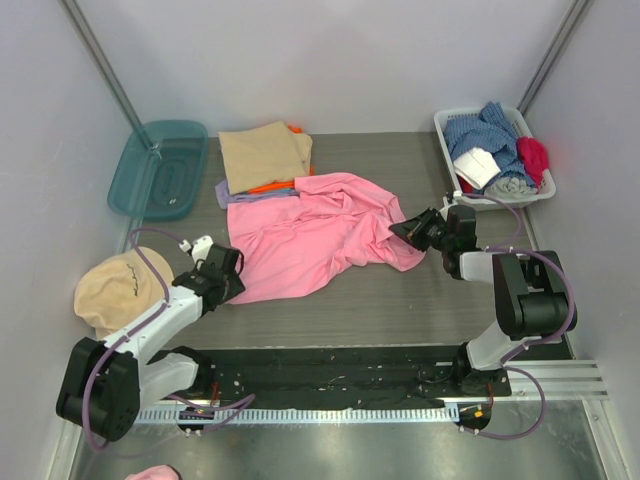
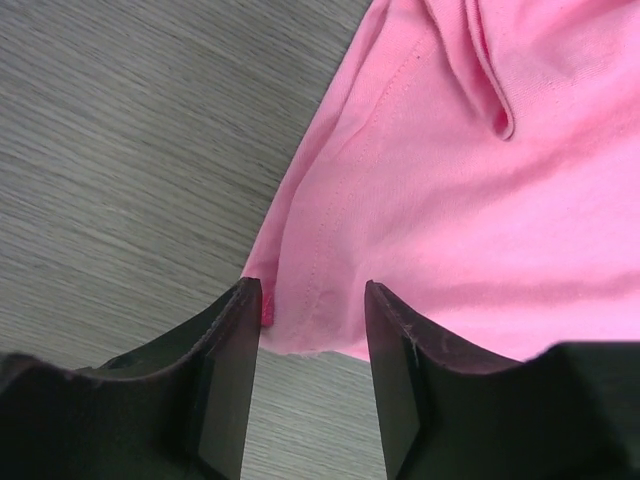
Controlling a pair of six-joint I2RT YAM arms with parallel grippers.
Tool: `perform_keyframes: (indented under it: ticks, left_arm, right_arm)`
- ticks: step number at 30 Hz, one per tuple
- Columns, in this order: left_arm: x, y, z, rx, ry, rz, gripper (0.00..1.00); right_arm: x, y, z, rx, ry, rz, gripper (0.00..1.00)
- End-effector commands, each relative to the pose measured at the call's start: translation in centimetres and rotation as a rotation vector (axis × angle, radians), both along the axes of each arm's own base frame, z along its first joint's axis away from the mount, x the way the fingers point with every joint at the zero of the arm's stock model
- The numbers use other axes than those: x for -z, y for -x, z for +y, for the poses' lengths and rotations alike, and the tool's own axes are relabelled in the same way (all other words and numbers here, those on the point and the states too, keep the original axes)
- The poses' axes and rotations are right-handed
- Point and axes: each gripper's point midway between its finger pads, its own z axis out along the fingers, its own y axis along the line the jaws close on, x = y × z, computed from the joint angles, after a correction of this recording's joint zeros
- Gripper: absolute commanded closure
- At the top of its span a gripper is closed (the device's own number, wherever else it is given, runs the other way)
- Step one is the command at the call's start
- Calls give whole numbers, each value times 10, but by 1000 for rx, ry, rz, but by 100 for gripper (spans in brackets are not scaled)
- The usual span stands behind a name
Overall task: Fold and stack the t-shirts
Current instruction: Flatten the tshirt out
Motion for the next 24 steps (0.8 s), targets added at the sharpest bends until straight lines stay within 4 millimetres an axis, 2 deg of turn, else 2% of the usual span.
perform_keyframes:
  ticks: [1, 4, 5, 8, 13, 17, 22, 23, 24]
  left_arm:
    - [-12, -11, -4, 6, 20, -59, 52]
    - [-13, -12, -4, 9, 19, -60, 58]
    - [-13, -12, -3, 9, 19, -60, 65]
    - [-13, -11, -3, 11, 17, -59, 75]
    - [-12, -10, -2, 7, 18, -57, 83]
    - [-13, -9, -3, 9, 20, -58, 100]
    - [-28, -15, -7, 33, 33, -87, 100]
    - [-45, -25, -11, 42, 46, -123, 100]
    - [-54, -27, -13, 51, 49, -132, 100]
  right_arm:
    - [-18, -6, 0, -13, 9, -71, 99]
    - [-18, -5, 0, -10, 9, -70, 99]
    - [-17, -5, 0, -10, 9, -68, 99]
    - [-17, -5, 0, -13, 9, -68, 99]
    - [-17, -5, 0, -10, 9, -70, 99]
    - [-20, -5, 0, -13, 9, -73, 99]
    - [-32, -6, -5, -13, 69, -70, 99]
    - [-56, -14, -9, 1, 97, -124, 99]
    - [-55, -9, -12, 5, 128, -79, 99]
